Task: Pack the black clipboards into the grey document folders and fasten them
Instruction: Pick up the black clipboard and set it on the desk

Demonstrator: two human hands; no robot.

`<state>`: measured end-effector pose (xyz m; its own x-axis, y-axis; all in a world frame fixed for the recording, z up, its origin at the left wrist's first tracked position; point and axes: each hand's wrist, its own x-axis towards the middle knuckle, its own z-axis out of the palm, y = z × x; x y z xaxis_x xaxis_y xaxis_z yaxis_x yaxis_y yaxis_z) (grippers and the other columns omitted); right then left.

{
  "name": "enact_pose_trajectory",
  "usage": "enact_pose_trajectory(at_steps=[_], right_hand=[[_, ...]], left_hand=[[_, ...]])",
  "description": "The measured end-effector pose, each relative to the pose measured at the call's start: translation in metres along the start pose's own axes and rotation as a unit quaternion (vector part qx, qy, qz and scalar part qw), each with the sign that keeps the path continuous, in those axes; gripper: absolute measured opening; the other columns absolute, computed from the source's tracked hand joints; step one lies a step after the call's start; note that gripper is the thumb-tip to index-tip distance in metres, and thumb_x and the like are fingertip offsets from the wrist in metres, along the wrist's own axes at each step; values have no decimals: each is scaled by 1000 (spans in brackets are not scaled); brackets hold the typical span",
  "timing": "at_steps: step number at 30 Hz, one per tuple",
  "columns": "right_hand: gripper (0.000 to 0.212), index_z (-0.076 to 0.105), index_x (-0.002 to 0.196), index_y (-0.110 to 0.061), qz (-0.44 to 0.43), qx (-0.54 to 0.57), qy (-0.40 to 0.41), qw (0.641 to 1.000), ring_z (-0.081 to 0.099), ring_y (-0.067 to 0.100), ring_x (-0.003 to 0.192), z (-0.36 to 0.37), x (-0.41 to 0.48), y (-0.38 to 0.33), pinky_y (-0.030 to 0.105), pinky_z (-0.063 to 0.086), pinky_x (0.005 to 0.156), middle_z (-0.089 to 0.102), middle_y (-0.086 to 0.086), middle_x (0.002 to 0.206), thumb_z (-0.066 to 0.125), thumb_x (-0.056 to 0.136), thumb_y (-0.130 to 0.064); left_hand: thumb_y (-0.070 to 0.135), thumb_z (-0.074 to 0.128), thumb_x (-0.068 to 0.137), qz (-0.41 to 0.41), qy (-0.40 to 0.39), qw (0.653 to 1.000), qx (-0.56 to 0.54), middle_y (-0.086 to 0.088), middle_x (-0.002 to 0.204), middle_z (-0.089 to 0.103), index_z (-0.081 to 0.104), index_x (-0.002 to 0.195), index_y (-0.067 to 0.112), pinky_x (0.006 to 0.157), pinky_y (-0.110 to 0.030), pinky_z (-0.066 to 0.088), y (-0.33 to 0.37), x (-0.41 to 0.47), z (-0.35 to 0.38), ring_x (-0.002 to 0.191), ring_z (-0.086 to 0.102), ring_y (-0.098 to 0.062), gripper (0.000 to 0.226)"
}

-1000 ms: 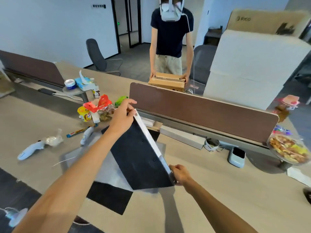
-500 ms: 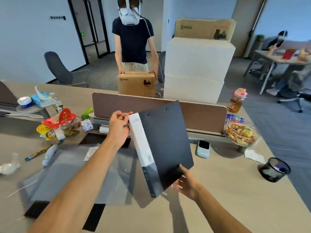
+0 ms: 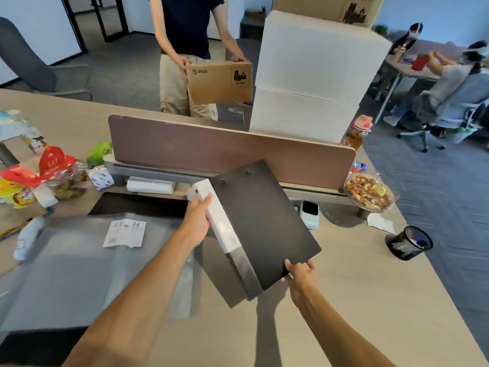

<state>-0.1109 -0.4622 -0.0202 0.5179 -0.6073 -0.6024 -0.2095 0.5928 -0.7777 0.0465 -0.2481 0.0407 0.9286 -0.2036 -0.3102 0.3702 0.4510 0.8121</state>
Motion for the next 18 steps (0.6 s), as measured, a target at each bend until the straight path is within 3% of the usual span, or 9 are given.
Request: enact_pose_trajectory(at_steps=[3, 6, 9, 11, 15, 18], right_hand=[[31, 50, 110, -1, 17, -34, 5, 999, 60, 21, 77, 5, 1, 8, 37, 51, 70, 61, 14, 100, 55, 83, 13], [28, 50, 104, -2, 30, -43, 20, 998, 60, 23, 77, -3, 5, 7, 32, 50, 65, 60, 17, 97, 60, 81, 8], [42, 47, 114, -12, 17, -37, 62, 997, 60, 25, 81, -21, 9, -3, 34, 52, 71, 60, 17, 100, 65, 79, 5], [46, 47, 120, -14, -6, -107, 101, 989, 60, 25, 85, -33, 9, -9, 36, 52, 77, 60, 15, 103, 67, 81, -1], [24, 57, 106, -10, -58, -264, 77, 960, 64, 22, 71, -46, 6, -2, 30, 49, 61, 68, 11, 95, 61, 91, -28], [30, 64, 106, -8, -46, -341, 64, 937, 64, 23, 79, -56, 7, 16, 36, 54, 72, 70, 11, 99, 58, 91, -33]], left_hand=[[11, 68, 87, -63, 5, 977, 201, -5, 101, 59, 43, 97, 20, 81, -40, 52, -43, -4, -1, 92, 62, -20, 28], [3, 66, 87, -115, 4, 977, 178, -6, 101, 60, 42, 105, 12, 81, -40, 52, -56, 3, -9, 88, 62, -18, 31], [-5, 61, 87, -139, -17, 975, 173, -8, 106, 59, 43, 105, 10, 84, -40, 52, -57, 17, -23, 92, 62, -20, 30], [-7, 60, 87, -165, -38, 964, 206, -8, 111, 59, 45, 105, 11, 90, -40, 51, -58, 22, -30, 99, 60, -23, 30], [-8, 58, 87, -204, -115, 927, 294, -8, 125, 58, 43, 130, 6, 100, -42, 47, -72, 19, -32, 112, 57, -27, 48], [1, 63, 85, -235, -146, 896, 346, -5, 129, 61, 45, 131, 15, 101, -46, 48, -97, 8, -32, 114, 60, -25, 51]])
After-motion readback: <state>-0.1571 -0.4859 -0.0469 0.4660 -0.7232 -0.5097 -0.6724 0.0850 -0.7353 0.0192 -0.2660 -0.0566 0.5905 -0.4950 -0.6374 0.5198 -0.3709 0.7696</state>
